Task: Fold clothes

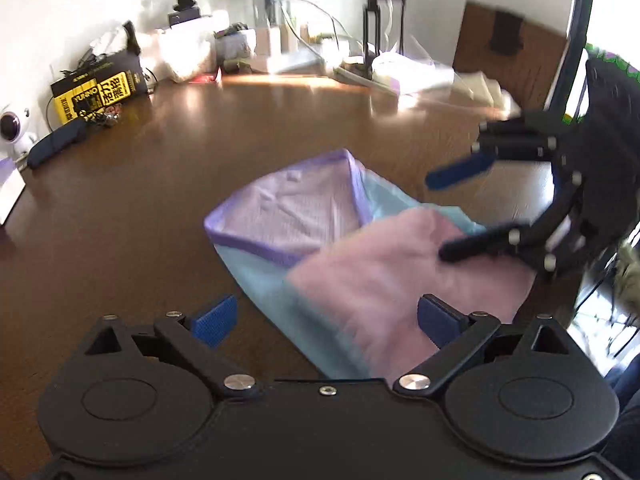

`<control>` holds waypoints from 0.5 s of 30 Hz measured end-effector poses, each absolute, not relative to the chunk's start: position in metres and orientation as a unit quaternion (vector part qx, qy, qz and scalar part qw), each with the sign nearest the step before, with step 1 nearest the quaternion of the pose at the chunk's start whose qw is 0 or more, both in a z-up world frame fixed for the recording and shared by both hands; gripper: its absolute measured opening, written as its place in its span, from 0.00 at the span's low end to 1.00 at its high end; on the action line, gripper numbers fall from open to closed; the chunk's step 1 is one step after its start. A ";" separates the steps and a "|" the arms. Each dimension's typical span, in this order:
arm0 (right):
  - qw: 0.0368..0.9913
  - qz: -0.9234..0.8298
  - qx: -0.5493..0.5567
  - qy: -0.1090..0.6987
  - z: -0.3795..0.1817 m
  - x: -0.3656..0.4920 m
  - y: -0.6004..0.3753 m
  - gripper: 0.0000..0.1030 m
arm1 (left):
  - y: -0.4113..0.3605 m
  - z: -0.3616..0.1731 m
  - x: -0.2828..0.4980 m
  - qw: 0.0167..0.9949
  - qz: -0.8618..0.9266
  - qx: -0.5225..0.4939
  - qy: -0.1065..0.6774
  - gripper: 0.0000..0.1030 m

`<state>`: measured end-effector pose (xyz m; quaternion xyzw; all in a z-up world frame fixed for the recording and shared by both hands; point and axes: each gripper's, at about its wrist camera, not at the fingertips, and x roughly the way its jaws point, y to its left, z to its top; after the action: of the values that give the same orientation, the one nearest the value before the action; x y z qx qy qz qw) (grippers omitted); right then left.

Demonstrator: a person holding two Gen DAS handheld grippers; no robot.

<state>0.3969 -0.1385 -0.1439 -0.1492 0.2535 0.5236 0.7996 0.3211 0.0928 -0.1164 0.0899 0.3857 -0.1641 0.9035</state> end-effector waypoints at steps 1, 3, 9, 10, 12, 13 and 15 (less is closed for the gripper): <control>0.798 0.529 -0.135 0.255 -0.139 0.401 -0.141 0.67 | 0.098 -0.112 0.324 0.908 -0.161 0.085 0.377 0.94; 0.796 0.540 -0.098 0.255 -0.126 0.418 -0.147 0.67 | 0.116 -0.107 0.341 0.911 -0.157 0.066 0.375 0.94; 0.802 0.497 -0.100 0.316 -0.141 0.498 -0.125 0.48 | 0.165 -0.121 0.413 0.890 -0.136 -0.010 0.436 0.60; 0.794 0.501 -0.091 0.332 -0.145 0.509 -0.122 0.47 | 0.169 -0.122 0.417 0.889 -0.138 -0.020 0.436 0.58; 0.784 0.506 -0.081 0.352 -0.150 0.524 -0.116 0.47 | 0.173 -0.122 0.422 0.889 -0.149 -0.029 0.431 0.58; 0.780 0.507 -0.078 0.359 -0.152 0.529 -0.114 0.46 | 0.175 -0.122 0.424 0.887 -0.156 -0.036 0.433 0.58; 0.774 0.509 -0.080 0.369 -0.157 0.537 -0.109 0.38 | 0.176 -0.122 0.427 0.883 -0.170 -0.042 0.435 0.56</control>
<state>0.5366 -0.1091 -0.1566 -0.0800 0.3689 0.5087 0.7737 0.4275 0.1759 -0.1221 -0.0421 0.4346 -0.1701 0.8834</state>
